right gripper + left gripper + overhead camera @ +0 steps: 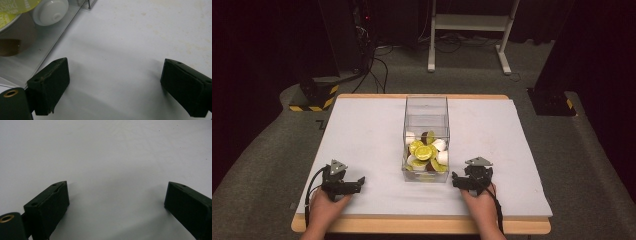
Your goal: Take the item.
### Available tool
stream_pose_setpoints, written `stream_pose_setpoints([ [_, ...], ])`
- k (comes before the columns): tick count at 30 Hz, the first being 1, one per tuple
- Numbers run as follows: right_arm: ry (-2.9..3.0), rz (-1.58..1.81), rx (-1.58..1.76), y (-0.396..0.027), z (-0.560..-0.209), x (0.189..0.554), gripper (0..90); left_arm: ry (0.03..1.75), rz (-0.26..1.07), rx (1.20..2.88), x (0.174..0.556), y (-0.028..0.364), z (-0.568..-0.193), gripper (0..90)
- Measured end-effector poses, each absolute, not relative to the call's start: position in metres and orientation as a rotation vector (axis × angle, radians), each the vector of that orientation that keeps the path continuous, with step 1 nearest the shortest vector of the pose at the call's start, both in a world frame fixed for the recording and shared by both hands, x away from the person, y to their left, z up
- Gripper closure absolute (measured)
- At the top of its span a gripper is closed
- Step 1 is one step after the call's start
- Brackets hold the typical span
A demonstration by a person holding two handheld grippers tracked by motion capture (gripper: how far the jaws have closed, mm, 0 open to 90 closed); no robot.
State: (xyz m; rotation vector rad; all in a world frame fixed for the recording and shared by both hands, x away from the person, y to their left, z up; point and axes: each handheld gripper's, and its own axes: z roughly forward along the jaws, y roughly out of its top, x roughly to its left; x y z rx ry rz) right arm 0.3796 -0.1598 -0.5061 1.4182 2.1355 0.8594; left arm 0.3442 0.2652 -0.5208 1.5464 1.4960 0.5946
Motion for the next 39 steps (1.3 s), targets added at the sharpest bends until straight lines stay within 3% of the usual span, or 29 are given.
stream_pose_setpoints([
  [39,2.152,0.928,1.311,-0.159,-0.494,0.371,12.9,1.493,0.594,1.555,0.344,0.266,-0.521,5.9],
])
